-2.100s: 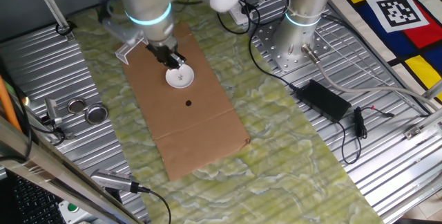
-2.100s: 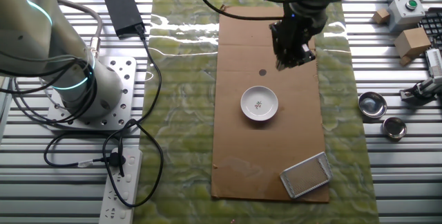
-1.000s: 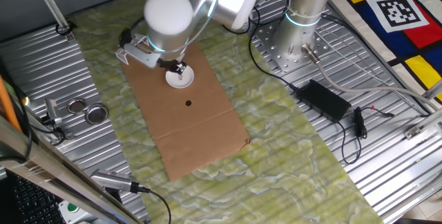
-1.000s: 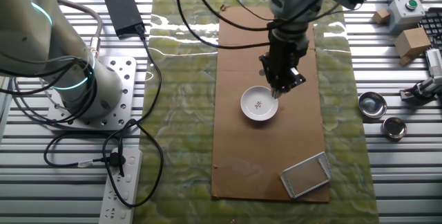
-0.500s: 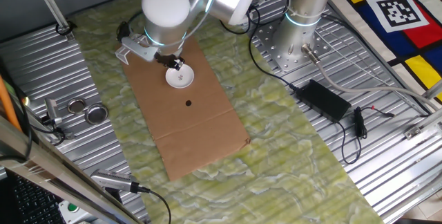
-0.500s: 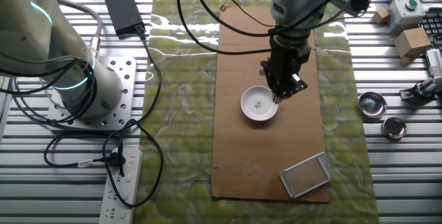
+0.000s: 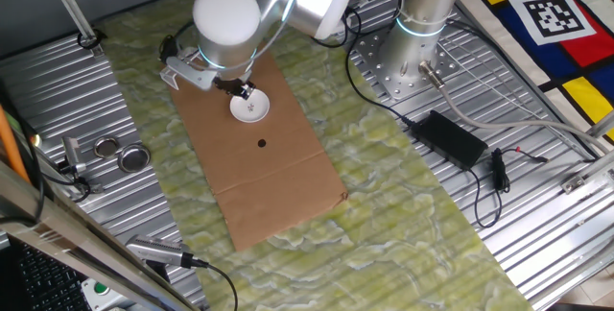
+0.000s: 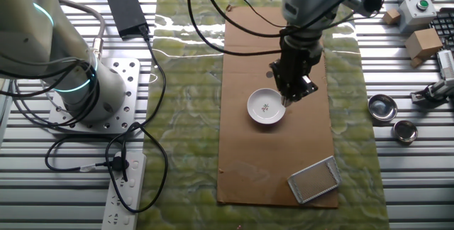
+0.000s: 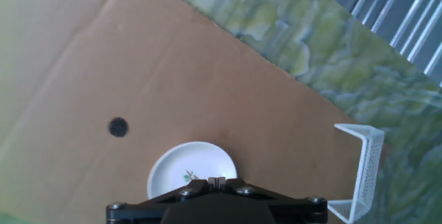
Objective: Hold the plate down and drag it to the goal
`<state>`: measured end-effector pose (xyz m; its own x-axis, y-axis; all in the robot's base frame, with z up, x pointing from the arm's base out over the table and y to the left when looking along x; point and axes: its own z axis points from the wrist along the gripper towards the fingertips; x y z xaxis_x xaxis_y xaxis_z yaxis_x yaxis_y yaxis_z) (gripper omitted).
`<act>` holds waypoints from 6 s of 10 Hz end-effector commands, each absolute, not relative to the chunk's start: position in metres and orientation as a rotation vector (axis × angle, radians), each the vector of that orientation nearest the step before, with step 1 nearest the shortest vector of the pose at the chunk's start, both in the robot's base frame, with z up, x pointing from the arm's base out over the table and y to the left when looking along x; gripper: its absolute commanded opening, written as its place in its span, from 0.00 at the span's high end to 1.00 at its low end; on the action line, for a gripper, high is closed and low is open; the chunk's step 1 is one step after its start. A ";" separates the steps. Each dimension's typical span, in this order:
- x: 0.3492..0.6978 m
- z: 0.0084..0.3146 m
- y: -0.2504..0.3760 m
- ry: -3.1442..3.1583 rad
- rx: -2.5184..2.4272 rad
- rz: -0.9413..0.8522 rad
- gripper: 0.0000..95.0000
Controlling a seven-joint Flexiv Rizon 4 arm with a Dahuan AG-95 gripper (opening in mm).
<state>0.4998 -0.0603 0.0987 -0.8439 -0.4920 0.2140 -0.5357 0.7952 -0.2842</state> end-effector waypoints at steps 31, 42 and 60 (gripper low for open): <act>0.477 0.045 -0.064 -2.806 0.833 0.388 1.00; 0.474 0.025 -0.058 -2.833 0.768 0.437 1.00; 0.475 0.022 -0.067 -2.862 0.785 0.677 1.00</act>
<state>0.4752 -0.0671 0.0218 -0.8609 -0.4628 0.2113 -0.5085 0.7688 -0.3877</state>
